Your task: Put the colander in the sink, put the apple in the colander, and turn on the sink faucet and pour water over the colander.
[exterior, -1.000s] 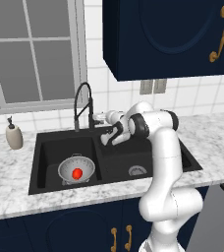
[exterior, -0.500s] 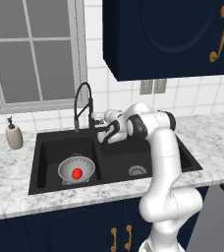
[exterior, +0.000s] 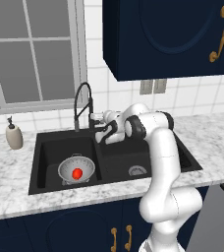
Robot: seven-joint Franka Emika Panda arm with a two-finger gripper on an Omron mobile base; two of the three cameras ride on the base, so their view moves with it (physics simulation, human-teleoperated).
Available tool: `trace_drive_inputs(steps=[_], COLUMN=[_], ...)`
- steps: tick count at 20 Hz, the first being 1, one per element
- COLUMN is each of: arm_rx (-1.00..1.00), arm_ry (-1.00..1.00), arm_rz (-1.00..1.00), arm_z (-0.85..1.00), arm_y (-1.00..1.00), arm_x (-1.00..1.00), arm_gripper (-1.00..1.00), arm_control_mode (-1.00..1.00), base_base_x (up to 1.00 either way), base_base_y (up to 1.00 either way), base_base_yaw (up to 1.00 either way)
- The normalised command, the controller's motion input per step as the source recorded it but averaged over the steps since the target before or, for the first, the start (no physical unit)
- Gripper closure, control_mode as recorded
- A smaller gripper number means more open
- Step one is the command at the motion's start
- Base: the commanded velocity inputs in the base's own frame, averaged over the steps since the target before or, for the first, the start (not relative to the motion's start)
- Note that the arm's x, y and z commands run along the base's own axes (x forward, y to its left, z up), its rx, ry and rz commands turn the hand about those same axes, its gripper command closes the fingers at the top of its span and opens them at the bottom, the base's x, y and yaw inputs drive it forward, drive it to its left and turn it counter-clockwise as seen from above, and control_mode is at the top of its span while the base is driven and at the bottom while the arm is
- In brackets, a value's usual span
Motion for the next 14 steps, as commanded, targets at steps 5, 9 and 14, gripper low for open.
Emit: trace_drive_inputs(steps=[5, 9, 14], arm_rx=[0.00, 0.01, 0.02], arm_ry=[0.00, 0.00, 0.00], arm_rz=[0.00, 0.00, 0.00], arm_z=[0.00, 0.00, 0.00], arm_y=[-0.07, -0.26, -0.29], arm_x=[0.04, 0.01, 0.00], arm_gripper=[-1.00, -1.00, -1.00], arm_control_mode=[-1.00, -1.00, -1.00], base_base_x=[0.00, 0.00, 0.00], base_base_y=[0.00, 0.00, 0.00], base_base_yaw=[0.00, 0.00, 0.00])
